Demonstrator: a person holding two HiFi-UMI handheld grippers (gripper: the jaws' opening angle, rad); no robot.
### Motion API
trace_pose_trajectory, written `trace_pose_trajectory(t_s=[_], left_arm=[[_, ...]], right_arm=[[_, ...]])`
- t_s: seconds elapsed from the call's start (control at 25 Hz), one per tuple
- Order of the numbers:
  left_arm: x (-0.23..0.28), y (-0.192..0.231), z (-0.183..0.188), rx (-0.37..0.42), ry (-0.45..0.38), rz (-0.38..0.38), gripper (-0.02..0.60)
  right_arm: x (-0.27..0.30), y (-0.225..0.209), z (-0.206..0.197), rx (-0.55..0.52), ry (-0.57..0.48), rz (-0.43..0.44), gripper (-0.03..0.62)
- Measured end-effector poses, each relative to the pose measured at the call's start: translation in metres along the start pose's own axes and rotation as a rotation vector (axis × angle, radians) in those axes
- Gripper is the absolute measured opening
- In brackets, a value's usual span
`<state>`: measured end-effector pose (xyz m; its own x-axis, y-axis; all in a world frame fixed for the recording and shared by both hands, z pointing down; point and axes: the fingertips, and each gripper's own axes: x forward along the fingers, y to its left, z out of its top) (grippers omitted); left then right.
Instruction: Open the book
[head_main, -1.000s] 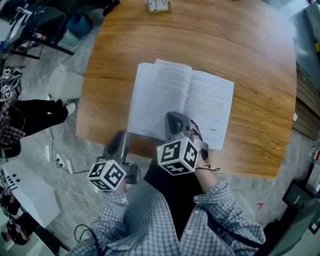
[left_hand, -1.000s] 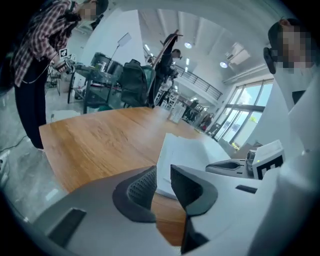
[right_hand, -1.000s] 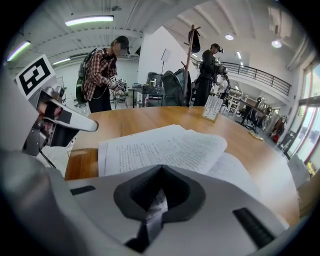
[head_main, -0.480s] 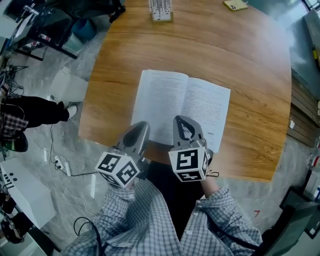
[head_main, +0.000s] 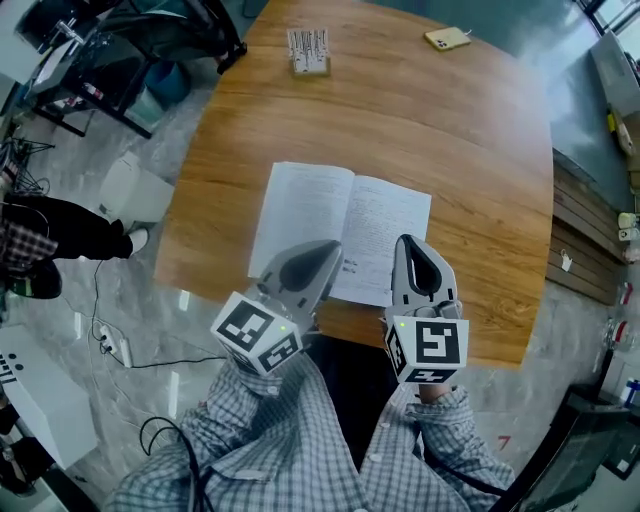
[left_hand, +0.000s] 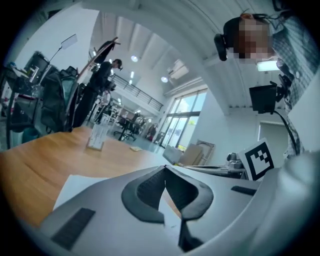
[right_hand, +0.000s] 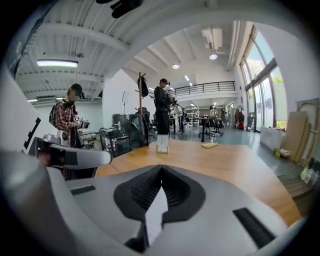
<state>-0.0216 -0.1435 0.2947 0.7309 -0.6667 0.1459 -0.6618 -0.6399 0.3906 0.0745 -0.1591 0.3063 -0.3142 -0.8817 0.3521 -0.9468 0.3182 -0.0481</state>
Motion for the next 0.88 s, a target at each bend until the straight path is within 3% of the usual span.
trace_pose_trajectory(t_s=[0.16, 0.4, 0.88], left_arm=[[0.0, -0.017, 0.041, 0.128, -0.074, -0.001, 0.011], [-0.005, -0.027, 0.088, 0.195, -0.164, 0.003, 0.011], [0.006, -0.035, 0.1, 0.234, -0.181, -0.006, 0.01]], right_arm=[[-0.023, -0.021, 0.036, 0.033, -0.081, -0.04, 0.02], [-0.046, -0.037, 0.072, 0.031, -0.144, -0.044, 0.02], [-0.063, -0.049, 0.101, 0.046, -0.247, -0.032, 0.02]])
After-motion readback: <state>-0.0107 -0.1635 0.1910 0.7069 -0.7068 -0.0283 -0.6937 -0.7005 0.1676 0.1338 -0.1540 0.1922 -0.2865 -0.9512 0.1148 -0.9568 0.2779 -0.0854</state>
